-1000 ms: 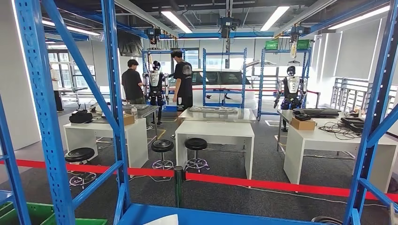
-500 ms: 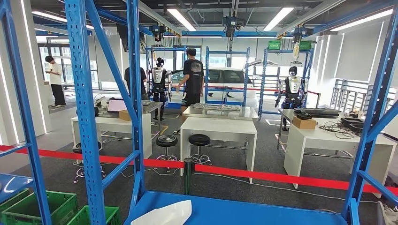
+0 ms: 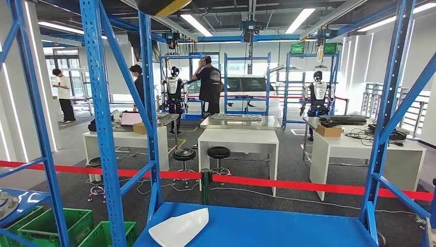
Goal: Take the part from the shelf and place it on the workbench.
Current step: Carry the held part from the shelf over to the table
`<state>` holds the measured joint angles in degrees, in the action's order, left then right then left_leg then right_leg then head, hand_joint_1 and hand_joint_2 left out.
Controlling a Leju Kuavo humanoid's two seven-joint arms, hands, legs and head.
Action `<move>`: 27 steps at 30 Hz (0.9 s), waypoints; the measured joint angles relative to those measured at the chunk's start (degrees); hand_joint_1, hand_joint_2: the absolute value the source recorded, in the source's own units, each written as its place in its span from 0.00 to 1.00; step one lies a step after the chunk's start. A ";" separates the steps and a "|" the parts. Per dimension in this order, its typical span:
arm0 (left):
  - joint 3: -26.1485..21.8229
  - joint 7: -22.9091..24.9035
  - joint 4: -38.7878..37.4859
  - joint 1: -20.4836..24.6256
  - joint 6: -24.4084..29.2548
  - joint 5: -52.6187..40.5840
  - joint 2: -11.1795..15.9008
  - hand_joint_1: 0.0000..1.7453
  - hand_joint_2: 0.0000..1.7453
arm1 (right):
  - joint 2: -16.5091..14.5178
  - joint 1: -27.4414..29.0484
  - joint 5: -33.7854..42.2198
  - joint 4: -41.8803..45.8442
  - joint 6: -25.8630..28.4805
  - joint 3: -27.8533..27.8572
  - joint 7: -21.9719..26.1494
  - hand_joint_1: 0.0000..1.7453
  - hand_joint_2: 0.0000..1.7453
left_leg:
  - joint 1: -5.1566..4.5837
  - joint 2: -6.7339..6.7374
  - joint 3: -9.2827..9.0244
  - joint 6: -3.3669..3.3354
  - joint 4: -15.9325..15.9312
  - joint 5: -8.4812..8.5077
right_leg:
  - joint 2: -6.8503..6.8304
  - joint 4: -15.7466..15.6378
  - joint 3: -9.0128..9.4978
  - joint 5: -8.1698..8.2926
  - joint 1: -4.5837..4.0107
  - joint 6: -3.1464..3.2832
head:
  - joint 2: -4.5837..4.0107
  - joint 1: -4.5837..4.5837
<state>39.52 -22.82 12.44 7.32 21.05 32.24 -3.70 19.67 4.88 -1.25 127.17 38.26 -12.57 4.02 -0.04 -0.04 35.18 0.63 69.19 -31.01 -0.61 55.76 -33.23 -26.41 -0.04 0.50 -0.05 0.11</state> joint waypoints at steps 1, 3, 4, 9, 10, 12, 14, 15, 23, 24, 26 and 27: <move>0.00 -0.01 0.01 0.04 0.00 0.00 0.02 0.00 0.00 | 0.00 0.03 0.00 0.03 -0.01 0.01 -0.01 1.00 1.00 | -0.05 -0.02 -3.34 -0.27 -4.51 0.21 | -0.01 0.46 -0.80 0.34 -0.04 -0.22 | 0.01 0.01; 0.00 -0.05 0.02 0.13 0.00 0.00 0.05 0.00 0.00 | 0.01 0.11 -0.01 0.14 0.00 -0.01 -0.05 1.00 1.00 | -0.25 -0.11 -7.90 -0.87 -11.53 -0.92 | -0.10 0.96 -1.73 1.18 -0.05 -0.76 | 0.04 0.01; 0.00 -0.07 0.02 0.15 0.00 0.00 0.06 0.00 0.00 | 0.02 0.13 -0.02 0.23 0.00 -0.02 -0.07 1.00 1.00 | -0.39 -0.18 -8.60 -1.12 -13.11 -1.32 | -0.17 0.96 -1.99 1.67 -0.01 -1.06 | 0.04 -0.01; 0.19 0.01 -0.01 -0.09 -0.02 0.06 0.04 0.00 0.00 | 0.05 0.22 -0.23 0.45 0.01 0.00 -0.20 1.00 1.00 | 0.00 -0.10 -6.56 -2.74 -14.23 1.26 | 0.19 7.09 -4.58 -4.20 0.44 -2.76 | 0.02 -0.09; 0.28 0.08 -0.01 -0.09 -0.02 0.06 0.02 0.00 0.00 | 0.05 0.23 -0.34 0.45 0.01 -0.01 -0.25 1.00 1.00 | -0.01 -0.06 -5.88 -2.88 -14.17 1.75 | 0.23 11.03 -5.53 -6.88 0.55 -2.99 | 0.03 -0.11; 0.43 0.33 -0.01 -0.10 -0.02 0.03 0.01 0.00 0.00 | 0.02 0.25 -0.51 0.41 0.01 -0.03 -0.33 1.00 1.00 | -0.04 0.06 -4.56 -2.81 -13.87 2.55 | 0.24 16.59 -6.15 -9.21 0.67 -3.25 | 0.01 -0.10; 0.64 0.64 -0.01 -0.06 0.01 -0.01 0.02 0.00 0.00 | 0.02 0.18 -0.55 0.32 0.01 -0.11 -0.38 1.00 1.00 | -0.02 0.14 -3.40 -2.60 -13.31 3.05 | 0.24 14.17 -3.02 -7.12 0.76 -3.25 | 0.01 -0.10; 0.80 0.79 0.00 -0.02 0.02 -0.03 0.01 0.00 0.00 | 0.02 0.09 -0.55 0.28 0.01 -0.19 -0.38 1.00 1.00 | -0.02 0.16 -2.97 -2.47 -12.99 3.21 | 0.28 10.13 -0.18 -5.48 0.83 -3.18 | 0.01 -0.10; 1.43 1.55 -0.01 0.24 0.07 -0.34 0.07 0.00 0.00 | 0.01 -0.51 -0.63 0.25 -0.01 -0.91 -0.39 1.00 1.00 | -0.24 0.35 0.07 -0.02 -9.36 1.48 | 0.35 -0.70 4.41 -2.71 0.74 -0.63 | 0.02 -0.04; 1.44 1.58 -0.01 0.26 0.07 -0.40 0.07 0.00 0.00 | 0.01 -0.50 -0.63 0.24 -0.01 -0.98 -0.39 1.00 1.00 | -0.11 0.28 1.03 0.18 -6.41 -1.33 | 0.20 -0.69 3.82 -2.23 0.73 -0.20 | 0.00 -0.01; 1.45 1.61 -0.01 0.27 0.07 -0.46 0.07 0.00 0.00 | 0.00 -0.48 -0.63 0.22 -0.01 -1.11 -0.39 1.00 1.00 | 0.01 0.13 3.06 0.39 1.27 -6.23 | 0.12 -0.38 2.20 -1.20 0.47 0.19 | 0.00 -0.01; 1.46 1.61 -0.01 0.27 0.07 -0.47 0.08 0.00 0.00 | 0.00 -0.48 -0.63 0.22 -0.01 -1.16 -0.39 1.00 1.00 | -0.01 0.07 3.44 0.39 4.12 -7.01 | 0.08 -0.14 1.26 -0.65 0.31 0.24 | 0.00 0.01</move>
<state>40.98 -21.21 12.44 7.58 21.11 31.77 -3.62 19.67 4.41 -1.88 127.39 38.25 -13.73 3.63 -0.04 0.03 38.62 1.02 73.31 -38.02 -0.53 55.62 -31.97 -27.06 0.27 0.74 -0.05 0.12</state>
